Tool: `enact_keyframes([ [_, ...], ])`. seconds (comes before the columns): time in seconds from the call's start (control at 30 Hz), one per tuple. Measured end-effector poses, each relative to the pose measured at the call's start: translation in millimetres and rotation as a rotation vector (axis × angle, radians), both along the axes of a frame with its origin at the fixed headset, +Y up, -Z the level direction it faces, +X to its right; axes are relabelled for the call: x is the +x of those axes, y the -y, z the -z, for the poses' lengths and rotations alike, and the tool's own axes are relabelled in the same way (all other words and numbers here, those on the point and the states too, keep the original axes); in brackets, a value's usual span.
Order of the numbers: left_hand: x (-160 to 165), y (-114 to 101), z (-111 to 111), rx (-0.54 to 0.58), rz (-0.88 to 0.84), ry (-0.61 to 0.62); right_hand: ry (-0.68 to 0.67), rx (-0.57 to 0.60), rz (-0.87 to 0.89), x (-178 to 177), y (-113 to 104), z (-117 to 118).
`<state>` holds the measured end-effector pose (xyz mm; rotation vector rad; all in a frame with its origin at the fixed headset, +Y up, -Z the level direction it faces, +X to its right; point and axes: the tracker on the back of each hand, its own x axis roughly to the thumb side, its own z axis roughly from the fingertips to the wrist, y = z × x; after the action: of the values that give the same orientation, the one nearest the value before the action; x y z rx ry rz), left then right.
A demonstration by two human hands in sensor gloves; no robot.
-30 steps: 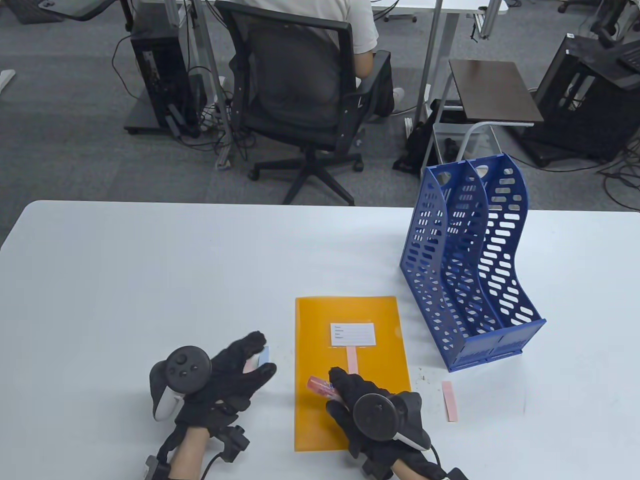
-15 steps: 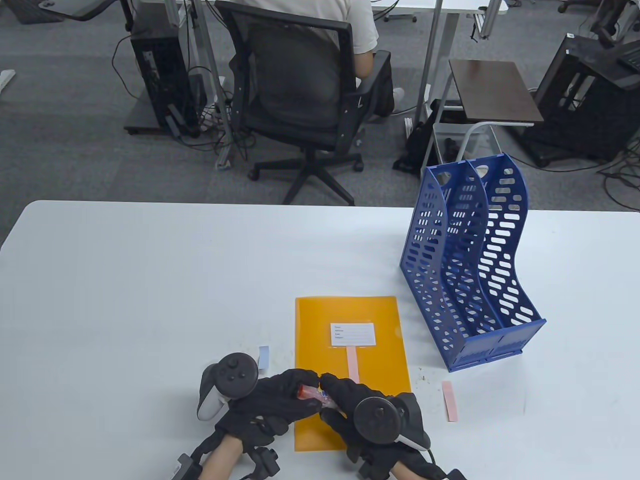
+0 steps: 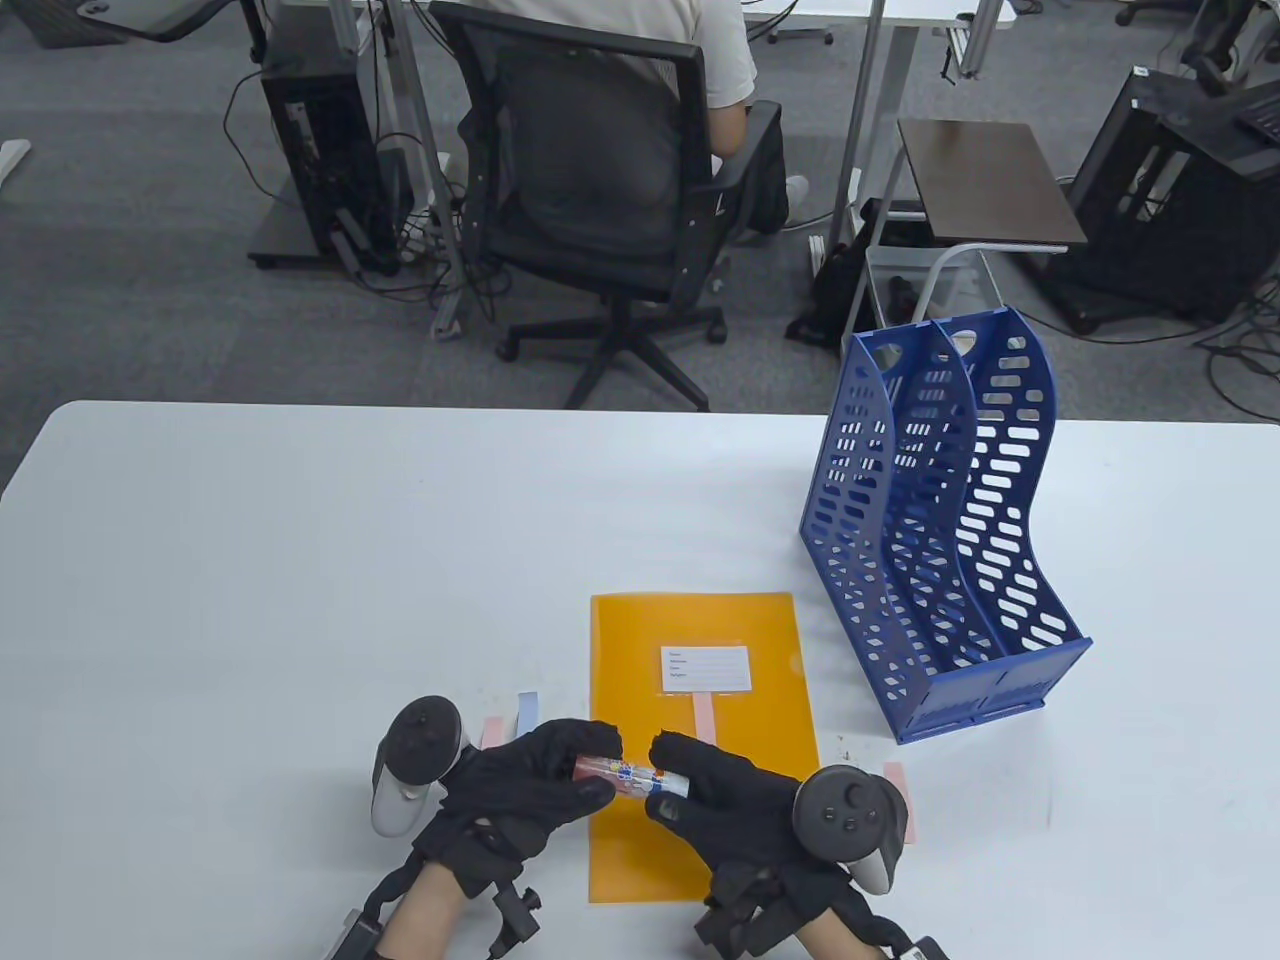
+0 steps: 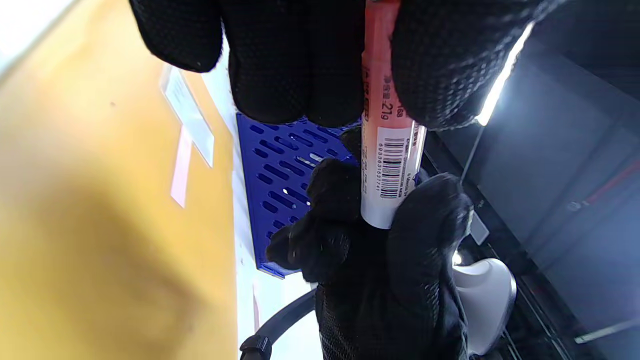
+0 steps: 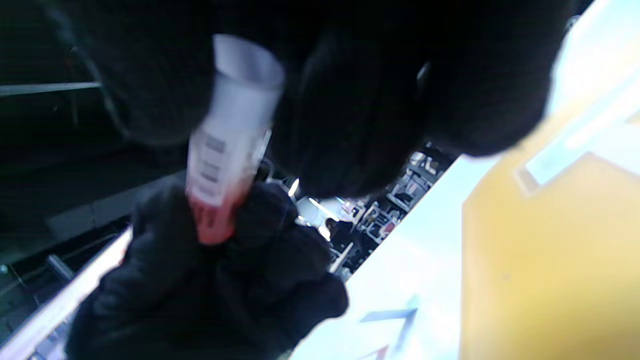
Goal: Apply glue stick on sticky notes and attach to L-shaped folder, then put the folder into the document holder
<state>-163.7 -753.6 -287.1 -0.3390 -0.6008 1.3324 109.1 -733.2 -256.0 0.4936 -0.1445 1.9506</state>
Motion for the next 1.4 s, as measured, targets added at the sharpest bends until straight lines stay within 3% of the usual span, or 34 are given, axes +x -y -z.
enact_keyframes([
  [0.1, 0.8, -4.3, 0.0, 0.068, 0.040, 0.019, 0.021, -0.065, 0.094, 2.5, 3.5, 1.0],
  [0.2, 1.0, -4.5, -0.3, 0.064, 0.052, 0.018, 0.047, -0.109, 0.064, 2.1, 5.2, 0.7],
  [0.4, -1.5, -2.2, -0.6, 0.053, 0.086, -0.030, -0.049, -0.108, 0.014, 0.7, 8.0, 4.0],
  [0.6, 2.7, -3.6, -1.7, 0.075, 0.082, 0.033, 0.054, -0.069, -0.112, 1.2, 2.9, 2.4],
  [0.7, 4.4, -4.3, -2.6, 0.092, 0.134, 0.000, 0.094, -0.063, -0.078, 4.4, 7.9, 2.2],
  [0.87, -2.5, -3.9, -0.8, 0.071, 0.076, -0.024, -0.079, -0.099, 0.007, -1.2, 7.1, 4.8],
  [1.03, 3.6, -8.9, -4.7, 0.110, 0.110, 0.011, 0.019, -0.062, -0.115, 3.8, 6.2, 4.8],
  [1.1, 4.8, -9.9, -4.3, 0.128, 0.135, -0.002, 0.073, -0.039, -0.079, 6.4, 7.0, 3.8],
  [1.27, -2.3, -4.6, -2.2, 0.073, 0.077, -0.030, -0.103, -0.104, -0.017, 2.8, 6.4, 6.9],
  [1.4, 0.1, -7.2, -3.7, 0.103, 0.096, -0.013, -0.021, -0.067, -0.145, 2.4, 5.4, 6.7],
])
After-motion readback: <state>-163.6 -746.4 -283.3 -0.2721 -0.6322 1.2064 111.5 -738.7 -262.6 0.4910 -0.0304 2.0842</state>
